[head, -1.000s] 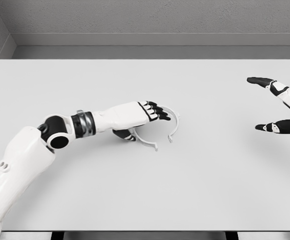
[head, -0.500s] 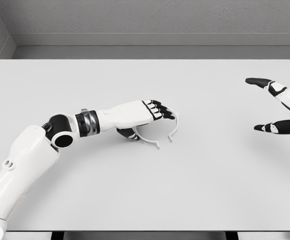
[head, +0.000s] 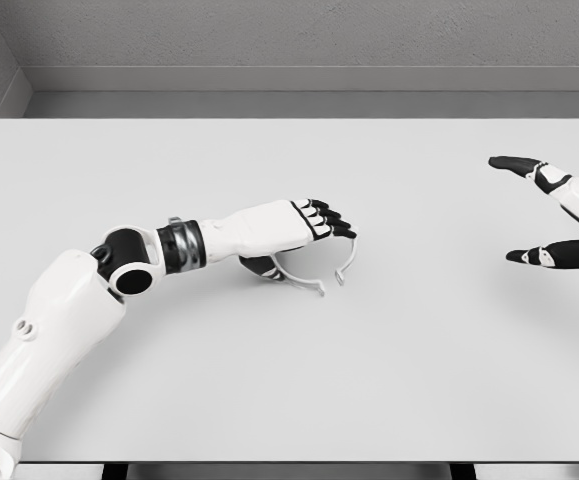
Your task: Assemble PVC drainage pipe clamps
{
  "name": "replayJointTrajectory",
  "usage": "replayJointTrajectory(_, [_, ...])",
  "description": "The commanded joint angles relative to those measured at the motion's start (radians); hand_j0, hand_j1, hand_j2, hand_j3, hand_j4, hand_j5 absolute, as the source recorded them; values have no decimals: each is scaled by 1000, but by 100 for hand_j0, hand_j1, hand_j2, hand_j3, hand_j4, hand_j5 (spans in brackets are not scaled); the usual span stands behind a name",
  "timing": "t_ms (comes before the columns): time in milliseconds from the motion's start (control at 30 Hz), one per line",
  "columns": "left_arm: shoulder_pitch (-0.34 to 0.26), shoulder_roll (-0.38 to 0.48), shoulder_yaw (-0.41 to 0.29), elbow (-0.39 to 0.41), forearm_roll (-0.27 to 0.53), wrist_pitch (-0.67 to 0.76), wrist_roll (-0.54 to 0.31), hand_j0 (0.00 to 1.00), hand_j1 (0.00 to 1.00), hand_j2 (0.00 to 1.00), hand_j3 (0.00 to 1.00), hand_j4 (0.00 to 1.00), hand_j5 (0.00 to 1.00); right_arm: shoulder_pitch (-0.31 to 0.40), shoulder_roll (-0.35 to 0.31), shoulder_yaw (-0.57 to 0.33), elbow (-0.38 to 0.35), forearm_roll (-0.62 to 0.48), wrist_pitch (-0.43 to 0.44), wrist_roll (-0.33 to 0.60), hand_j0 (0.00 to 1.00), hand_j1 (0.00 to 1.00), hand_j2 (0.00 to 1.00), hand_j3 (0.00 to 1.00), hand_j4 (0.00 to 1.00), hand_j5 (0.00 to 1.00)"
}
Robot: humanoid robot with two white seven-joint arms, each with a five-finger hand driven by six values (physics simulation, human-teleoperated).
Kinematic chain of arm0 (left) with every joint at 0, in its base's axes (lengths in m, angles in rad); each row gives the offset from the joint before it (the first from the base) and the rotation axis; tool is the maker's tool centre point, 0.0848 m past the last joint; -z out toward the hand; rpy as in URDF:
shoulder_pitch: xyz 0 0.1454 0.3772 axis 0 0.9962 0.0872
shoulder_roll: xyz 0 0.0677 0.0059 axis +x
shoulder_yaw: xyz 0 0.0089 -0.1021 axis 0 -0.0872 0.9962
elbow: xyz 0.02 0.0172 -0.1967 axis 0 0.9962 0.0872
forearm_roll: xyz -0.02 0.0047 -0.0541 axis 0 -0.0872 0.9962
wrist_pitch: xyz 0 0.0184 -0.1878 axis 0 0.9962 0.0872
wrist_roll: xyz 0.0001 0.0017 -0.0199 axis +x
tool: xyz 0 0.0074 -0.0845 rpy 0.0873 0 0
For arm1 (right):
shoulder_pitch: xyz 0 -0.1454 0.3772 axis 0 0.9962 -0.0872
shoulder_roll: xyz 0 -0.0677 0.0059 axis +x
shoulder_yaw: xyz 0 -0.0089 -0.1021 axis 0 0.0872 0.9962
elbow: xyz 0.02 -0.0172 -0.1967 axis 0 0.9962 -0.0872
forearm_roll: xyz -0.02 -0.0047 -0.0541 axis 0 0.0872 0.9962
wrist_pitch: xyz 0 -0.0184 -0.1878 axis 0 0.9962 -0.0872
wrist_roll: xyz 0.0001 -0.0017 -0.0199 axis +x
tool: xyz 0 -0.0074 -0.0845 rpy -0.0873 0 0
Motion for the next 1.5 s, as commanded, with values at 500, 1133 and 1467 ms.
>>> replayJointTrajectory(500, [-8,-20,1,8,0,2,1,100,100,100,100,100,100,0,1,2,-2,-8,3,0,100,100,100,100,100,100])
replayJointTrajectory(1133, [-21,-49,2,15,-23,2,1,100,100,100,100,100,100,0,-1,3,-1,-8,3,0,100,100,100,100,100,100])
replayJointTrajectory(1467, [-23,-49,8,23,-20,2,1,100,100,100,100,100,100,2,-1,3,-5,-8,3,-2,100,100,100,100,100,100])
